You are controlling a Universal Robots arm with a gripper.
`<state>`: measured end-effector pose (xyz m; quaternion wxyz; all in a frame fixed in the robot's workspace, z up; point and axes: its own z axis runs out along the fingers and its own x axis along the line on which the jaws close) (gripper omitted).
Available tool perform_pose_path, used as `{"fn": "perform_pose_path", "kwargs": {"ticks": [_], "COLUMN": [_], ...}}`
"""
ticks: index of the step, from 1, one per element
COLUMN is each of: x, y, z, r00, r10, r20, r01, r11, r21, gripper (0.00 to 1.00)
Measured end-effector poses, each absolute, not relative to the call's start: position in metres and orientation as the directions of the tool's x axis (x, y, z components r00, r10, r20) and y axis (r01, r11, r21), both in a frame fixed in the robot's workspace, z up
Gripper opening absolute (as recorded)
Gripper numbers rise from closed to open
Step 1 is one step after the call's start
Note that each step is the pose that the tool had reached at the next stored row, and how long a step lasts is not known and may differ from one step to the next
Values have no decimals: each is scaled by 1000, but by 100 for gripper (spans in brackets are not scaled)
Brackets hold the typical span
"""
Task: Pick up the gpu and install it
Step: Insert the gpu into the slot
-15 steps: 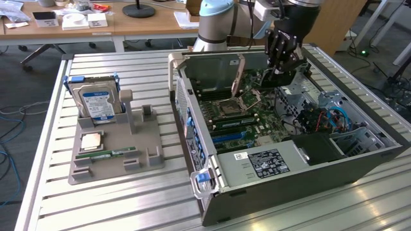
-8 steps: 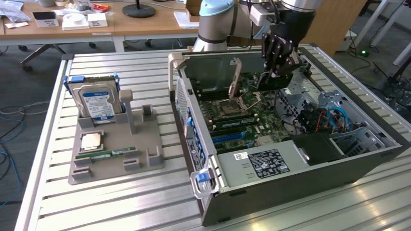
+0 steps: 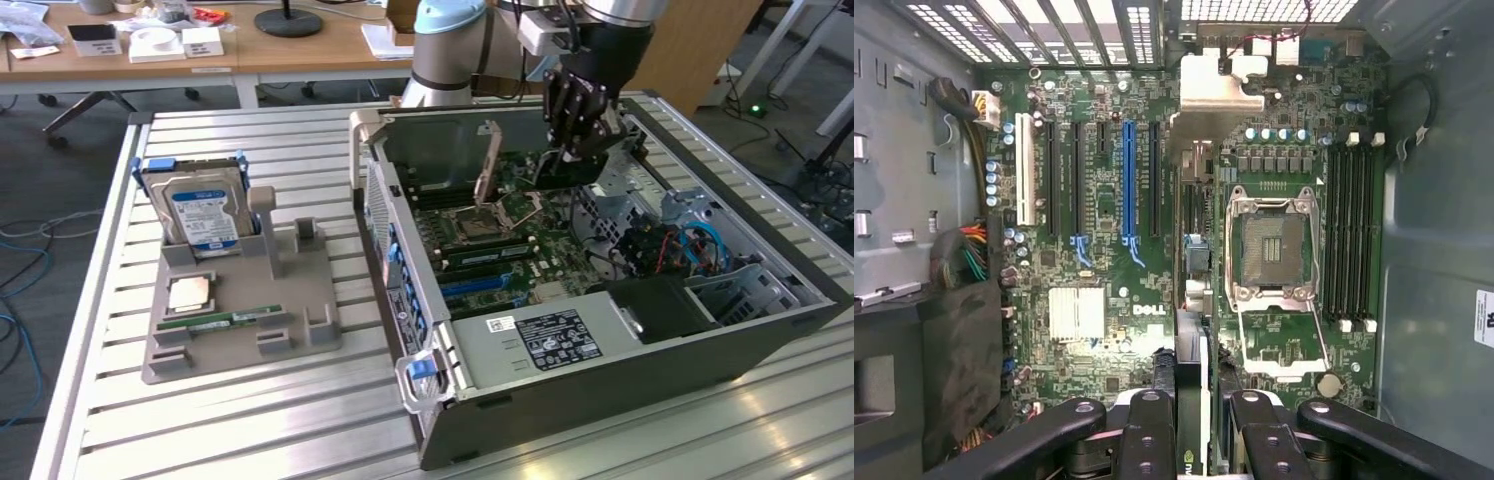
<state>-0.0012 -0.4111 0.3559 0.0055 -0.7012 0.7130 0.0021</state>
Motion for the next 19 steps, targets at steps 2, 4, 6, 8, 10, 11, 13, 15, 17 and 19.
{"fn": "perform_pose_path", "kwargs": {"ticks": [2,4,6,8,10,11,13,15,17,19], "x": [-3,-4,-6,-8,-9,-9,-10,-11,-12,-13], "y": [-411,-411,-411,-411,-411,-411,-411,-412,-413,-416], "z": [355,354,352,349,347,346,345,344,344,344], "r00": [-16,-16,-16,-16,-16,-16,-16,-16,-15,-15], "r10": [-1000,-1000,-1000,-1000,-1000,-1000,-1000,-1000,-1000,-1000], "r20": [-10,-10,-10,-10,-10,-10,-10,-10,-10,-10], "r01": [-1000,-1000,-1000,-1000,-1000,-1000,-1000,-1000,-1000,-1000], "r11": [16,16,16,16,16,16,16,16,15,15], "r21": [-5,-5,-5,-5,-5,-5,-5,-7,-9,-10], "gripper": [26,26,26,26,26,26,26,26,26,26]}}
